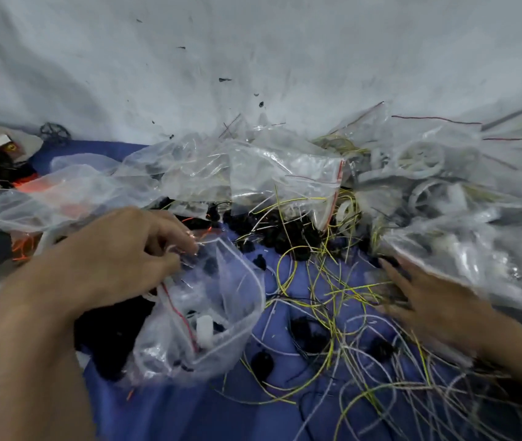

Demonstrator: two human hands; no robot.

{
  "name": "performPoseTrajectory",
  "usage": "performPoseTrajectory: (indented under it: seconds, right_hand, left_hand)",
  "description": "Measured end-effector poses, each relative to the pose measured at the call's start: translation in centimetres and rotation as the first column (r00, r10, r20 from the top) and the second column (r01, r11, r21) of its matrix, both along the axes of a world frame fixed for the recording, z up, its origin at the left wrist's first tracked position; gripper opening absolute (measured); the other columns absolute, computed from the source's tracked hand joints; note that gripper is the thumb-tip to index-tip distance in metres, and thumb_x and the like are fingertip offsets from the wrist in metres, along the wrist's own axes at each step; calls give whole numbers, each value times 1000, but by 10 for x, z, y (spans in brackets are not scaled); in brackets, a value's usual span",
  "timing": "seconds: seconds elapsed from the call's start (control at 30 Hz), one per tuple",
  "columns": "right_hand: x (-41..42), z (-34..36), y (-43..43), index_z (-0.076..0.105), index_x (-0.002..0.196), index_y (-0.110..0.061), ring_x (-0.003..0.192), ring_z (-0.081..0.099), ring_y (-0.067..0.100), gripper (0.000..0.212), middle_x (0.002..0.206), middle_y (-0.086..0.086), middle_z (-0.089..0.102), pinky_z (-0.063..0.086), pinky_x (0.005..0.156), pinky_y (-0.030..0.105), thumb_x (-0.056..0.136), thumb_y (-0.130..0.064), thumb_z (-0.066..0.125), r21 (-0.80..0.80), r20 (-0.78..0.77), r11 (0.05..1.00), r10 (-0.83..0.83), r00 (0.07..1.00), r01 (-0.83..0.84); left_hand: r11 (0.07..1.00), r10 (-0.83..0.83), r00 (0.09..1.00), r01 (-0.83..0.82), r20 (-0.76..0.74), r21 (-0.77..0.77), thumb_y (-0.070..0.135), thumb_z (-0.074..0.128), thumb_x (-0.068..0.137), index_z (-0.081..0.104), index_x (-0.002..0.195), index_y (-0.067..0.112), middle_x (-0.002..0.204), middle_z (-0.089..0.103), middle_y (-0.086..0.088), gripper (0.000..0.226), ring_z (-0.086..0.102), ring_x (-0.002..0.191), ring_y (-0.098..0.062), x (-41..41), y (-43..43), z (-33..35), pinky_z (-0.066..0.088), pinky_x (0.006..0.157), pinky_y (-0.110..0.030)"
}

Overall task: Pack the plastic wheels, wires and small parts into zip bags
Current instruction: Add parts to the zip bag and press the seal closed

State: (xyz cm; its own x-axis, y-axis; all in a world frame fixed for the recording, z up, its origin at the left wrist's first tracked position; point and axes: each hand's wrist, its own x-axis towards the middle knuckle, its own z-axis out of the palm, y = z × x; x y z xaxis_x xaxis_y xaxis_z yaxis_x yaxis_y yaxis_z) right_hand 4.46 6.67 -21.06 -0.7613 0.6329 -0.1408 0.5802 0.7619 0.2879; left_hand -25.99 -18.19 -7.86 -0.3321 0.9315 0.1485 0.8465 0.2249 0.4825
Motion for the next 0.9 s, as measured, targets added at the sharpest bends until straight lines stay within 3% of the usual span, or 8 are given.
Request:
performPoseTrajectory:
  seconds: [0.07,0.2,0.3,0.37,0.53,0.7,0.8,0.9]
  right_hand:
    - [15,12,3,19,148,-20,144,13,23,96,156,9,7,16,116,35,75,-68,-20,81,-48,996,-43,998,47]
    - [66,37,15,62,118,-8,126,45,35,58,126,14,58,21,109,44,92,-44,24,317,-167,904,-245,955,287]
    - [111,46,26,50,131,-19,136,21,37,65,143,7,40,11,111,54,87,-45,9,319,-234,814,-428,873,485]
    - [122,50,23,56,127,-16,130,27,42,57,135,13,46,19,107,56,86,-41,26,247,-379,802,-436,816,543]
    - [112,46,12,65,108,-14,116,38,35,36,117,14,54,26,95,47,86,-36,47,347,-295,818,-369,882,458]
    - [68,61,22,66,98,-15,83,59,27,21,101,8,65,46,72,35,86,-25,51,128,-572,921,-235,786,368]
    - [36,35,21,46,133,-21,124,43,26,51,136,6,42,44,96,40,85,-31,59,-64,-378,991,-136,916,120]
    - [21,9,21,36,140,-26,132,29,23,52,142,4,36,35,105,41,91,-35,51,-113,-132,991,-80,988,65]
  left_hand:
    - [1000,9,1000,-9,-6,24,1,64,75,69,68,38,80,66,25,39,52,49,6,5,8,-2,36,49,-5]
    - [996,-23,1000,23,-7,84,5,62,81,69,73,32,59,56,36,29,49,49,12,19,31,-10,32,47,-3]
    - [997,-57,998,59,-35,54,15,62,80,65,67,42,87,63,24,30,56,72,3,20,47,-15,42,67,-17]
    - [996,-70,997,71,-19,58,13,62,78,65,64,41,91,65,16,31,60,81,-9,20,58,-20,46,78,-31]
    - [988,-122,989,129,-80,82,14,63,76,63,61,43,88,60,23,32,55,73,1,28,73,-31,37,65,-21]
    - [987,-126,985,137,-117,90,13,63,77,61,64,44,91,60,20,33,54,75,2,32,74,-31,35,67,-23]
    - [986,-124,988,133,-96,100,10,63,79,64,68,42,91,62,21,33,57,77,0,29,68,-29,37,67,-21]
    - [985,-117,990,126,-80,115,10,62,80,65,68,40,90,60,25,32,57,72,0,27,64,-27,36,65,-16]
